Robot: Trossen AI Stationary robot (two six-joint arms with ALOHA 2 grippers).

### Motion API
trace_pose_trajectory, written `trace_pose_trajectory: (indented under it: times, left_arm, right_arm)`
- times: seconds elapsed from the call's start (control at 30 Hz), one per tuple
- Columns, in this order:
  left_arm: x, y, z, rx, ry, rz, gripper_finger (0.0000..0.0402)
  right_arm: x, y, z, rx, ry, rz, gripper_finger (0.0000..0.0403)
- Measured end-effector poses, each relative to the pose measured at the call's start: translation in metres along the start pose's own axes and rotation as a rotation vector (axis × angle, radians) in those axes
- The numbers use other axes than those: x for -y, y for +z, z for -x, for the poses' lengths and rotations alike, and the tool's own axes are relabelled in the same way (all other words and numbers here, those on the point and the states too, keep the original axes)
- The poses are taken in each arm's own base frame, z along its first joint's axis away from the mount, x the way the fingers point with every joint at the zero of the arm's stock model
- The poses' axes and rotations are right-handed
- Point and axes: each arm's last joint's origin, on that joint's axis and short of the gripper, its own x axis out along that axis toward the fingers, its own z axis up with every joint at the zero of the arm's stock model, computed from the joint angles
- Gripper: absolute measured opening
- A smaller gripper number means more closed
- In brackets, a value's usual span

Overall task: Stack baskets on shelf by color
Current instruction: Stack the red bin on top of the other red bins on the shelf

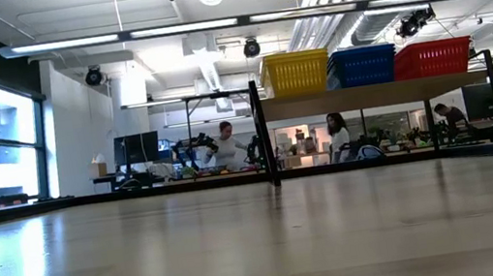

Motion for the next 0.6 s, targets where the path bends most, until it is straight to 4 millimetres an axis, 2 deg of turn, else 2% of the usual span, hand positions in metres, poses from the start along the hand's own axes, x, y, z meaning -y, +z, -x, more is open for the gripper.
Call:
trace_pose_trajectory:
  times: [0.5, 0.6]
  left_arm:
    - [0.0, 0.0, 0.0, 0.0, 0.0, 0.0, 0.0117]
    - [0.0, 0.0, 0.0, 0.0, 0.0, 0.0, 0.0117]
  right_arm:
    - [-0.005, 0.005, -0.044, 0.002, -0.14, -0.047, 0.0104]
    - [-0.005, 0.005, -0.05, -0.025, -0.163, -0.053, 0.0088]
